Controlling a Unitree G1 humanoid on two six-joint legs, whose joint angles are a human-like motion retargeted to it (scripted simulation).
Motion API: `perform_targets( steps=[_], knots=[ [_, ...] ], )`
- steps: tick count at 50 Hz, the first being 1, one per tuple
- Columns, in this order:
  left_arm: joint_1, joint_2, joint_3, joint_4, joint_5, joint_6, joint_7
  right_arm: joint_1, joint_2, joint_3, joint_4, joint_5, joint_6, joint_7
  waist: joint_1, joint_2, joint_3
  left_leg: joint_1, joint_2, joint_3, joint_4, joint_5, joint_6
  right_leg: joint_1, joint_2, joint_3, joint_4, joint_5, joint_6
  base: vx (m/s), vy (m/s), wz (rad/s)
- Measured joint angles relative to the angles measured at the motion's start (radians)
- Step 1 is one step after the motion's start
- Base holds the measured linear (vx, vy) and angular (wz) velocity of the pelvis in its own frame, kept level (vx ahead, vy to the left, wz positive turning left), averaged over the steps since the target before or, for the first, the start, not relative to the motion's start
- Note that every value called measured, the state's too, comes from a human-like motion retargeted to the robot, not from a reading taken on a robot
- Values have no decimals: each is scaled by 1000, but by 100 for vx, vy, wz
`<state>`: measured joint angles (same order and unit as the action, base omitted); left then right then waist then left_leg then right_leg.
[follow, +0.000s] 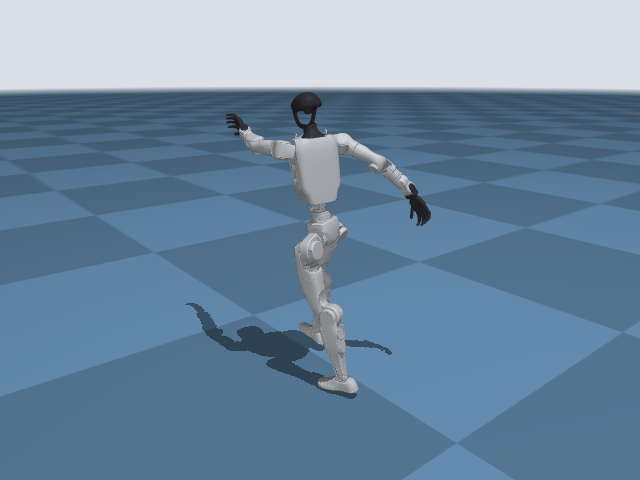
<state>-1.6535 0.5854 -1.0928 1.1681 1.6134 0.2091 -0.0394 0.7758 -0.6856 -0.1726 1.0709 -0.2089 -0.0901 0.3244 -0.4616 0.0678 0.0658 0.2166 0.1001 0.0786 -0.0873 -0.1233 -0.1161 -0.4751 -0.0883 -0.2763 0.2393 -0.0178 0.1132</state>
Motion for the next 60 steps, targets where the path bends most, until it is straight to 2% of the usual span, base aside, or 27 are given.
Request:
perform_targets(
  steps=[2, 5, 8, 10, 13, 15, 16, 18, 20, 22, 25, 27, 30, 32, 33, 35, 39, 42, 43, 45, 48, 50, 52, 53, 55, 58, 60],
  knots=[
    [-239, 13, -81, 77, 7, 14, 12, 14, 13, -111, 173, 15, 52, -14, -62, -35, 87, 67, 14, 63, 0, -87, -38, 10, -23, 0, -154, -14, 41, 109, -24, 106],
    [-520, 5, -175, 194, -49, 19, 27, 60, 35, -286, 327, 15, 100, -43, -128, -83, 167, 189, 31, 57, 8, -249, -58, -16, -56, 69, -327, -48, 80, 108, -30, 72],
    [-616, -23, -114, 257, -186, 29, 58, 86, 120, -362, 308, 79, 117, -39, -164, -88, 177, 252, 63, 15, 68, -375, -67, -103, -92, 131, -327, -106, 89, 118, -39, 55],
    [-555, -29, -31, 226, -292, 43, 81, 63, 192, -331, 261, 212, 134, -33, -182, -78, 148, 267, 91, -23, 121, -358, -62, -98, -99, 146, -327, -59, 72, 132, -53, 60],
    [-239, -37, 163, 76, -377, 44, 101, -24, 273, -272, 217, 398, 148, -18, -177, -59, 72, 280, 131, -122, 230, -137, -19, -20, -59, 191, -327, 228, 26, 143, -68, 27],
    [37, -35, 272, -30, -311, 28, 70, -135, 292, -203, 216, 504, 125, -50, -143, -29, 30, 245, 144, -183, 366, 26, 4, 0, 7, 202, -239, 262, -50, 140, -74, -80],
    [172, -31, 312, -68, -220, 20, 35, -223, 294, -152, 227, 506, 105, -78, -116, -11, 22, 193, 142, -196, 489, 47, 10, -30, 50, 209, -117, 180, -70, 135, -67, -141],
    [427, -33, 365, -115, -45, -1, -34, -423, 297, -37, 256, 442, 78, -149, -63, 16, 18, 57, 126, -206, 790, 2, 45, -78, 117, 220, 113, 40, -79, 131, -52, -146],
    [655, -45, 370, -119, 99, -30, -96, -658, 295, 98, 292, 273, 85, -225, -9, 39, 14, -127, 105, -189, 1128, -136, 114, -107, 156, 235, 279, -75, -68, 126, -32, -112],
    [874, -75, 365, -88, 171, -29, -144, -901, 298, 219, 301, 15, 132, -277, 65, 50, 3, -321, 69, -151, 1386, -253, 191, -96, 166, 266, 347, -164, -56, 123, -20, -85],
    [1262, -86, 309, -21, 187, -66, -184, -1156, 308, 492, 196, -240, 112, -342, 191, 0, -81, -565, -57, -94, 1540, -305, 278, 35, 137, 345, 263, -225, -48, 126, -15, -60],
    [1540, -41, 291, 29, 110, -87, -173, -1273, 303, 624, 42, -286, 61, -389, 285, -85, -141, -676, -174, -35, 1444, -269, 302, 185, 69, 412, 82, -173, -32, 127, -15, -67],
    [1932, 81, 334, 123, -114, -133, -163, -1422, 312, 702, -201, -222, 9, -408, 472, -266, -197, -759, -296, 107, 1086, -154, 328, 360, -72, 492, -159, 33, 21, 123, -13, -144],
    [2170, 177, 449, 189, -324, -169, -167, -1519, 322, 713, -348, -171, 0, -399, 650, -366, -172, -715, -314, 202, 749, -64, 316, 445, -131, 477, -249, 229, 62, 125, -3, -252],
    [2280, 220, 525, 217, -430, -187, -171, -1575, 319, 723, -415, -155, -7, -406, 748, -385, -138, -670, -308, 229, 591, -28, 295, 498, -135, 442, -283, 312, 75, 130, 6, -280],
    [2486, 300, 684, 252, -608, -229, -178, -1711, 290, 764, -533, -130, -33, -449, 929, -364, -51, -570, -277, 236, 343, 14, 236, 624, -103, 365, -327, 404, 93, 130, 16, -255],
    [2778, 384, 882, 277, -765, -273, -172, -2080, 222, 909, -648, -28, -81, -597, 1139, -262, 74, -541, -215, 177, 132, -11, 137, 710, -27, 285, -327, 182, 132, 118, 31, -133],
    [2802, 366, 904, 322, -793, -228, -182, -2391, 237, 1020, -608, 120, -90, -674, 1212, -205, 158, -599, -171, 166, 63, -65, 99, 719, 4, 205, -324, 20, 147, 103, 31, -35],
    [2802, 343, 925, 329, -796, -189, -189, -2478, 262, 1042, -579, 177, -84, -685, 1218, -189, 175, -621, -179, 159, 52, -88, 107, 752, -19, 197, -315, -70, 144, 105, 53, 5],
    [2802, 290, 996, 316, -794, -124, -202, -2605, 330, 1040, -525, 241, -69, -682, 1216, -157, 179, -657, -151, 126, 42, -122, 106, 796, -18, 208, -239, -260, 111, 109, 51, 19],
    [2692, 223, 1061, 278, -788, -120, -223, -2634, 424, 977, -518, 194, -54, -661, 1221, -162, 131, -675, -97, 146, 49, -83, 105, 840, -11, 213, -130, -369, 108, 123, 42, 19],
    [2563, 205, 1053, 251, -778, -169, -243, -2546, 480, 929, -576, 130, -60, -621, 1229, -201, 84, -642, -78, 220, 50, 12, 107, 854, -17, 222, -44, -299, 79, 138, 43, 20],
    [2398, 219, 988, 235, -733, -218, -245, -2359, 536, 898, -671, 70, -73, -519, 1237, -253, 40, -574, -94, 270, 53, 91, 125, 819, -39, 220, 141, -118, 34, 144, 45, 42],
    [2302, 228, 935, 225, -694, -227, -230, -2253, 565, 894, -713, 53, -78, -452, 1235, -280, 30, -544, -117, 268, 71, 100, 144, 776, -56, 219, 276, -36, 21, 139, 45, 84],
    [2086, 232, 798, 193, -562, -186, -187, -2057, 618, 902, -756, 44, -66, -314, 1203, -341, 43, -517, -188, 226, 155, 52, 195, 655, -129, 192, 592, 69, 7, 131, 40, 132],
    [1717, 175, 548, 148, -259, -27, -170, -1801, 648, 904, -719, -4, 19, -151, 1098, -387, 119, -503, -277, 152, 373, -127, 222, 491, -274, 155, 989, -25, -72, 120, 26, 158],
    [1469, 91, 400, 145, -85, 35, -185, -1613, 624, 867, -670, -114, 55, -103, 1016, -382, 160, -463, -296, 113, 489, -238, 208, 389, -262, 212, 1140, -78, -90, 115, 10, 119]
  ],
)
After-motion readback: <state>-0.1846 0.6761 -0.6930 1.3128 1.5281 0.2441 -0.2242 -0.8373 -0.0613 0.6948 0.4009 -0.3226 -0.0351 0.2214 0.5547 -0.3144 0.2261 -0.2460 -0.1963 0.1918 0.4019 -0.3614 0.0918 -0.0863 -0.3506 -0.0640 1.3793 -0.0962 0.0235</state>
